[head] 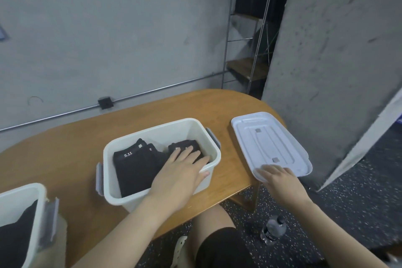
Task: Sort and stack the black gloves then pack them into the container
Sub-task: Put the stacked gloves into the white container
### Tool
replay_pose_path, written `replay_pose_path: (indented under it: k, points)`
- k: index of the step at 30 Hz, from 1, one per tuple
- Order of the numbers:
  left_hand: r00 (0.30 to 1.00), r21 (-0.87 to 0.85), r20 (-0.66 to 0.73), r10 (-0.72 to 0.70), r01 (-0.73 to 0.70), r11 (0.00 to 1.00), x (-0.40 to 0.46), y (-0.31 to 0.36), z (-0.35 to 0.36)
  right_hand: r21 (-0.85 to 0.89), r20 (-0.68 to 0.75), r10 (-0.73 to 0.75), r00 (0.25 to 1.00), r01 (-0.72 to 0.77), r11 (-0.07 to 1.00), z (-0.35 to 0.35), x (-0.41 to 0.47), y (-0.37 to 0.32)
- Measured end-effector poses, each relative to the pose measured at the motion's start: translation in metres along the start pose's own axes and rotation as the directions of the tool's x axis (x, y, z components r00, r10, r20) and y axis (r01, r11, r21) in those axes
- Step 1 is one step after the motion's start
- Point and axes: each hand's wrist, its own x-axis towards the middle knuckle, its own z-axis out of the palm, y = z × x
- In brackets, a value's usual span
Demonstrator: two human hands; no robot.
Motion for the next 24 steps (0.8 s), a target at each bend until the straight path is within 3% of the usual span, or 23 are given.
replay_pose_path:
  k: [3,6,10,13,17,20,24]
  points:
    - [1.000,0.022,-0.015,0.005,-0.005,1.000,0.007,0.000,0.004,-0.028,-0.047,-0.058,0.997,0.057,0.998,0.000,0.001,0.000]
    - [1.000,0.034,-0.023,0.020,-0.020,0.999,0.004,-0.002,0.003,0.027,-0.191,-0.034,0.981,0.040,0.999,-0.010,0.004,0.002]
    - [0.997,-0.060,-0.068,0.043,-0.047,0.997,0.000,-0.001,-0.005,0.141,-0.414,0.112,0.903,-0.058,0.988,-0.048,0.017,0.001]
    - [0.997,-0.241,-0.072,-0.033,0.015,0.970,-0.003,-0.001,-0.021,0.365,-0.531,0.303,0.791,-0.110,0.925,-0.097,0.025,-0.003]
    - [0.968,-0.496,-0.176,-0.177,0.068,0.865,-0.013,-0.011,-0.049,0.561,-0.639,0.368,0.676,0.081,0.824,-0.169,0.026,-0.025]
    - [0.902,-0.657,-0.280,-0.328,0.069,0.751,-0.020,-0.022,-0.070,0.644,-0.688,0.380,0.619,0.278,0.713,-0.223,0.022,-0.051]
    - [0.779,-0.770,-0.343,-0.525,0.086,0.632,-0.034,-0.042,-0.092,0.733,-0.636,0.284,0.718,0.447,0.513,-0.272,0.018,-0.081]
